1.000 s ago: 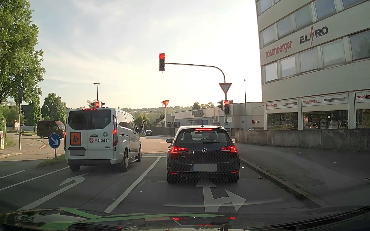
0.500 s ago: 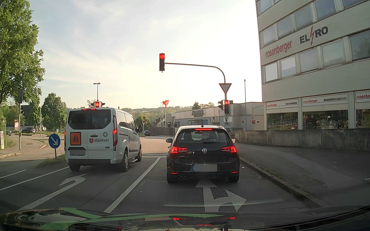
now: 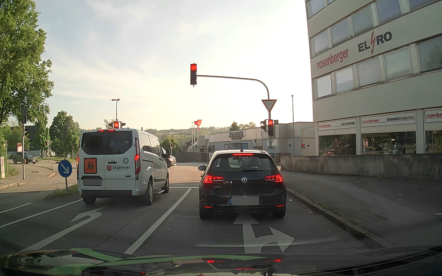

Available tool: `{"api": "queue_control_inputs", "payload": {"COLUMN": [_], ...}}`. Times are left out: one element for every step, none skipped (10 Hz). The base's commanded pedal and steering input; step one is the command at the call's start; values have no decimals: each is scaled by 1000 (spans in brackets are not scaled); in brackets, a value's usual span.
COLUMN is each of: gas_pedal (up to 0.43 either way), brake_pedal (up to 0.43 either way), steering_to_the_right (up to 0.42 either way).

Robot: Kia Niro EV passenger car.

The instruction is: Follow the waypoints while adhering to traffic rules and regulations

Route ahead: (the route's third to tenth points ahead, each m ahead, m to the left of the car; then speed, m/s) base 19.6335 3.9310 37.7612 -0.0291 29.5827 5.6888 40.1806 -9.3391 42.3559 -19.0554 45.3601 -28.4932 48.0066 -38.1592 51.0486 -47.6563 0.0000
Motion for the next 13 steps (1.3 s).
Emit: {"api": "queue_control_inputs", "payload": {"gas_pedal": [0, 0, 0, 0, 0, 0, 0, 0, 0, 0, 0, 0, 0], "brake_pedal": [555, 555, 555, 555, 555, 555, 549, 549, 549, 549, 549, 549, 549], "steering_to_the_right": [-21, -21, -21, -21, -21, -21, -21, -21, -21, -21, -21, -21, -21]}}
